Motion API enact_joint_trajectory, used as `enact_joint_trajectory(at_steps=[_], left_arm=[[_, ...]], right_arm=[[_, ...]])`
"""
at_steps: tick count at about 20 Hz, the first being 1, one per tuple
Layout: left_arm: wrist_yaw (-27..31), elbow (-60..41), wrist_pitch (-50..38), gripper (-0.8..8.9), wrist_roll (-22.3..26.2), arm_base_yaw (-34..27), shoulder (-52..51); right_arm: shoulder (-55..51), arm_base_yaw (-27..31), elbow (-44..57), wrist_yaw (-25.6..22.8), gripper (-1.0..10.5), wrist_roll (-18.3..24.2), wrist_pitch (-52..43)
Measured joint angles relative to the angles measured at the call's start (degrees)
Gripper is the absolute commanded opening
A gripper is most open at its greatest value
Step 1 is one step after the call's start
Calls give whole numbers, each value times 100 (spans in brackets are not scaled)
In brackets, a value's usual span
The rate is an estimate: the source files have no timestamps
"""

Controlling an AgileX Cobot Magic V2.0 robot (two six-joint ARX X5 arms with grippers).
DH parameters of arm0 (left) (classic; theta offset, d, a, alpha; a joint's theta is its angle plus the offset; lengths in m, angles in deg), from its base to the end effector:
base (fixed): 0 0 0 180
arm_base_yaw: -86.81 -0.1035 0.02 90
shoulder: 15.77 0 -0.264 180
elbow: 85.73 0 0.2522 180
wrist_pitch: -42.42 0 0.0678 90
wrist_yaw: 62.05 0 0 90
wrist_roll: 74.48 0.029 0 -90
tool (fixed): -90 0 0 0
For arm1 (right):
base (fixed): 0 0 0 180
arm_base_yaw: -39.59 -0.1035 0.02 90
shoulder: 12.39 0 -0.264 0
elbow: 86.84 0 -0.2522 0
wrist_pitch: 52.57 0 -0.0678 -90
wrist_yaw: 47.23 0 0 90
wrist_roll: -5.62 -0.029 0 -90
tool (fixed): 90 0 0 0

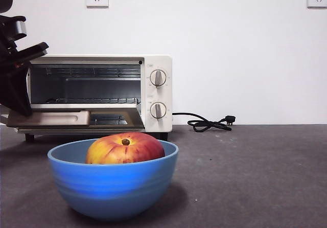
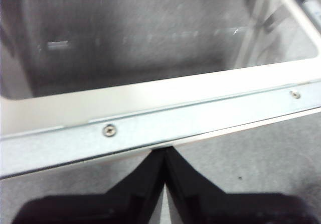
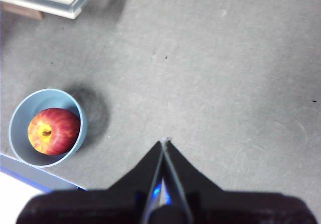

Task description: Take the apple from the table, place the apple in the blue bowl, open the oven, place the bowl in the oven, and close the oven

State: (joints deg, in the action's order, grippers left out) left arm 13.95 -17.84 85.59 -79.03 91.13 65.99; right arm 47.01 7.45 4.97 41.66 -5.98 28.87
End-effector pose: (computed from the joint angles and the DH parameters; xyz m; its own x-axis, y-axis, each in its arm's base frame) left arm 0.2779 -0.0280 0.2238 0.5082 -0.2810 -0.8141 0.1373 0.9596 -0.2455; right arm 0.1403 0.0875 0.3752 0.5239 0.3063 -0.7948 -0.3759 0.9205 0.1069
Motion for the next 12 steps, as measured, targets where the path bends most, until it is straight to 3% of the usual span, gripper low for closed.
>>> enact_joint_trajectory(at_steps=[6, 12], left_arm=[[-4, -302, -149, -6, -59, 70, -2], [-505, -348, 291, -6, -57, 289, -321]], right_arm=[[48, 0, 0, 120, -2, 2, 166], [684, -4, 0, 1217, 2, 68, 15]])
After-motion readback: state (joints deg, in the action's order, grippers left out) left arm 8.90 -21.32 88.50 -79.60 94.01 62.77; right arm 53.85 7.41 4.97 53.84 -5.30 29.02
